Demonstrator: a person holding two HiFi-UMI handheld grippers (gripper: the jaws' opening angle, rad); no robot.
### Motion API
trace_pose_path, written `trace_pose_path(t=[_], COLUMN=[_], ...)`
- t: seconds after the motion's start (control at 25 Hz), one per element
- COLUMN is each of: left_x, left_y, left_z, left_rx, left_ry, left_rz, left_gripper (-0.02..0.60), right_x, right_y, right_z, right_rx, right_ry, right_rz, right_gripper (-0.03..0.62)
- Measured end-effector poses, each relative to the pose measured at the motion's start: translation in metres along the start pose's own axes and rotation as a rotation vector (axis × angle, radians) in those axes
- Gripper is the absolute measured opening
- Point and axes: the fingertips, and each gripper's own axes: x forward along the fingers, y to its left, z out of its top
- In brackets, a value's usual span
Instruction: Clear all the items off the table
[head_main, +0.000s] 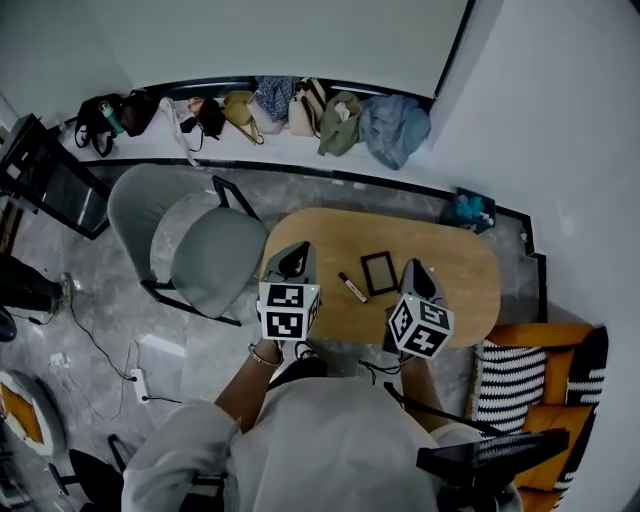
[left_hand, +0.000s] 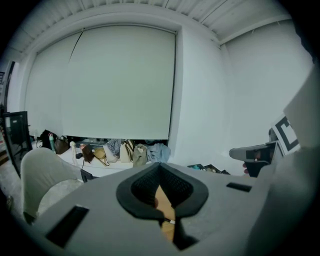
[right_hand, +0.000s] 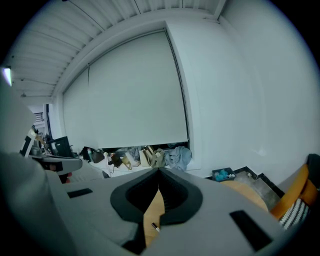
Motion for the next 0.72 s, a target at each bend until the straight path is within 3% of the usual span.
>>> trace_pose_path(t=[0.32,0.52,0.72], left_x=[0.052,0.076,0.075], left_y=[0.003,0.004,0.004], left_z=[-0.02,-0.032,-0.04], left_rx=[-0.028,-0.043,-0.072], left_ry=[0.082,0.11,0.125], left_rz=[0.01,0.096,0.117], left_gripper=[0.003,0.003,0.003], right_x=[0.05,0.095,0.11], right_y=[-0.024,-0.032,-0.024], right_z=[-0.012,-0.015,-0.007], right_rx=[0.004,-0.004,-0.047], right_ry=[0.073,0.12,0.138], right_rz=[-0.006,0.065,0.124], right_gripper=[0.025,0.025,0.025])
